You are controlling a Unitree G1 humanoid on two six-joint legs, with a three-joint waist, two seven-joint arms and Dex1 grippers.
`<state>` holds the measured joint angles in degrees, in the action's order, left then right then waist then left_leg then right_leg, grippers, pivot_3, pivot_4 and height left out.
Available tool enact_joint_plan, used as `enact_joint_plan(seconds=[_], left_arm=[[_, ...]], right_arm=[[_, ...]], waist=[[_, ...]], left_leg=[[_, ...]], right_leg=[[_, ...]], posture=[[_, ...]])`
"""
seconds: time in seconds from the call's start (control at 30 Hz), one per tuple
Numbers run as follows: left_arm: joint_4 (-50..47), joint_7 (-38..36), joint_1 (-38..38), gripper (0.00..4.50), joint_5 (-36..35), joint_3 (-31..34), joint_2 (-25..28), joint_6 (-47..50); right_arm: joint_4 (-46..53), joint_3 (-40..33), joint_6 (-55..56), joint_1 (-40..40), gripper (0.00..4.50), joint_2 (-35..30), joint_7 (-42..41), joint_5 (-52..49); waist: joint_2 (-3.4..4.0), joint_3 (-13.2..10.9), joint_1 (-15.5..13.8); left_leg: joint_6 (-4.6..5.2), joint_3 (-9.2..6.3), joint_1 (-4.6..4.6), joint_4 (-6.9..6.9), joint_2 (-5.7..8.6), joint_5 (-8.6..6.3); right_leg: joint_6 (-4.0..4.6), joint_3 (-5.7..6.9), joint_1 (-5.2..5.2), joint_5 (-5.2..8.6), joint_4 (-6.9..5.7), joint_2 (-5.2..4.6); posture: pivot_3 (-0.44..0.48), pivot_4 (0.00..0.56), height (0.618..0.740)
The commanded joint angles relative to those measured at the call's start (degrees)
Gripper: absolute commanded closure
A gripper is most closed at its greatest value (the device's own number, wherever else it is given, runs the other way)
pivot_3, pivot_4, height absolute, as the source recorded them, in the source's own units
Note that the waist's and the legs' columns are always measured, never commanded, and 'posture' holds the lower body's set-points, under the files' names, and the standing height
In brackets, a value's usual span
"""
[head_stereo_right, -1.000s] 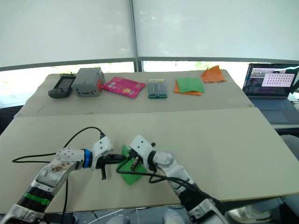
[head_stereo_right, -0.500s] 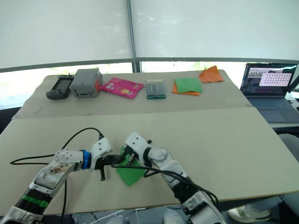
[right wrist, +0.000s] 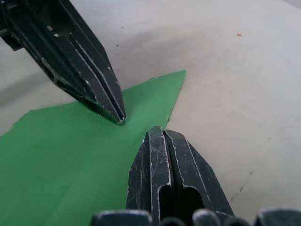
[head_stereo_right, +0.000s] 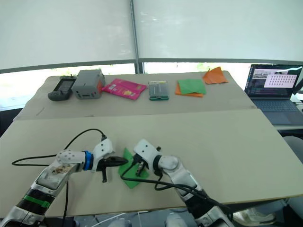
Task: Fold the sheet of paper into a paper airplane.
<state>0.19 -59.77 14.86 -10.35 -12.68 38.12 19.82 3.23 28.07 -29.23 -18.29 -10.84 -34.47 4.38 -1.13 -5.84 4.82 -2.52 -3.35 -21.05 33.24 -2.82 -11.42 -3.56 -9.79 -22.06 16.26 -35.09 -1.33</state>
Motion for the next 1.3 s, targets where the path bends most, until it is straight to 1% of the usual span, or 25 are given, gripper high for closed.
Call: enact_joint_plan(seconds=[0.03,0.4,0.7,0.93,1.13,1.3], left_arm=[[2.49,0.25,-0.55,4.48,2.43,-1.73,0.36,0.67],[2.77,0.43,-0.49,4.48,2.39,-2.23,0.24,0.37],[2.88,0.79,-0.51,4.48,2.45,-2.32,0.26,0.27],[2.76,0.79,-0.62,4.48,2.52,-2.25,0.44,0.31],[3.15,0.55,-0.36,4.48,2.74,-2.36,0.39,0.13],[3.43,0.42,-0.23,4.48,2.91,-2.43,0.31,-0.07]], right_arm=[[-1.63,2.37,-5.35,3.62,4.50,-2.41,-0.64,1.33],[1.75,3.81,-8.30,5.99,4.50,-4.99,-0.63,1.61],[4.37,7.94,-8.44,7.72,4.50,-10.17,-1.66,4.44],[6.48,9.16,-9.30,9.60,4.50,-12.91,-1.91,5.31],[9.29,11.63,-7.59,10.14,4.50,-16.48,-3.33,7.66],[11.30,12.16,-7.58,11.34,4.50,-18.39,-3.88,8.11]], waist=[[-0.01,0.01,-0.11],[0.01,0.13,-0.75],[-0.07,0.18,-0.88],[-0.18,0.28,-1.01],[-0.20,0.30,-1.25],[-0.22,0.31,-1.69]], left_leg=[[0.00,0.00,0.00,0.00,0.00,0.00],[-0.01,0.01,0.00,-0.01,0.00,-0.01],[-0.02,0.02,0.00,-0.02,0.00,-0.01],[-0.03,0.02,0.00,-0.02,0.00,-0.02],[-0.08,0.04,0.00,-0.01,0.01,-0.05],[-0.17,0.05,0.00,-0.01,0.01,-0.10]], right_leg=[[0.00,0.00,0.00,0.00,0.00,0.00],[0.03,0.00,-0.04,0.02,0.03,-0.01],[0.03,0.00,-0.04,0.04,0.06,-0.01],[0.04,0.00,-0.05,0.05,0.07,-0.03],[0.03,0.00,-0.04,0.06,0.10,-0.06],[0.02,0.00,-0.05,0.08,0.14,-0.08]], posture=[[0.000,0.150,0.740],[0.000,0.150,0.740],[0.000,0.150,0.740],[0.000,0.150,0.740],[0.000,0.150,0.740],[0.000,0.150,0.740]])
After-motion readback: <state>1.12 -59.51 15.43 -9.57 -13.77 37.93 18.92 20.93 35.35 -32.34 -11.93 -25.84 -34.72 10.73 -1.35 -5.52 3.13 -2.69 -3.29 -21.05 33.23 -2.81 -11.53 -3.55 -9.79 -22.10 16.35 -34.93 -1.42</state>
